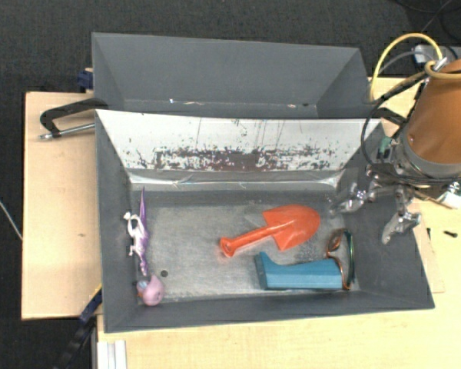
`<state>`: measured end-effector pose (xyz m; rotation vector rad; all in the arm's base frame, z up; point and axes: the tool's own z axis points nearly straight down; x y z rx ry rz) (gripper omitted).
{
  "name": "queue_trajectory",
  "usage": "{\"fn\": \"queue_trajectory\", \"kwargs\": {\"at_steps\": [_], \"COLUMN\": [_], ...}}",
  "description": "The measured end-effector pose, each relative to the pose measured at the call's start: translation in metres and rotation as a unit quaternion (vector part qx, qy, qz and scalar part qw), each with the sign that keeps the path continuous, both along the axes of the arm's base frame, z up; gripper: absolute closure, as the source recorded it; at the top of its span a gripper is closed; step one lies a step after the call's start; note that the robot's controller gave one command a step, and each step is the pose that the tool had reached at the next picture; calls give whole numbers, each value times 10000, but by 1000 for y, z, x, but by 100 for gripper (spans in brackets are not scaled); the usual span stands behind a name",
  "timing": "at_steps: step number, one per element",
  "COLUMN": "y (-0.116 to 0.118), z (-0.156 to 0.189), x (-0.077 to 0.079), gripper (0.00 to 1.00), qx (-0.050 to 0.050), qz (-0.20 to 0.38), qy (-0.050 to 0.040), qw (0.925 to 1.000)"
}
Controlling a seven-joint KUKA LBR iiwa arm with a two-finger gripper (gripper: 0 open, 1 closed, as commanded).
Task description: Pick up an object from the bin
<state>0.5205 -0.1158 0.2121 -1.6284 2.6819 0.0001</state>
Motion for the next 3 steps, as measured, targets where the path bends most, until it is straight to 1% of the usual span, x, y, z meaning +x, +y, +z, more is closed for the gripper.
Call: {"fn": "queue_trajectory", "kwargs": {"at_steps": [1,2,3], "y": [-1,14,32], "z": [-31,-80,-138], "x": [4,19,23], "gripper": [0,0,100], "qx": [-20,-14,-48], "qz": [-25,558,1756], "qy": [-48,4,-16], "qw": [10000,9984,9845]}}
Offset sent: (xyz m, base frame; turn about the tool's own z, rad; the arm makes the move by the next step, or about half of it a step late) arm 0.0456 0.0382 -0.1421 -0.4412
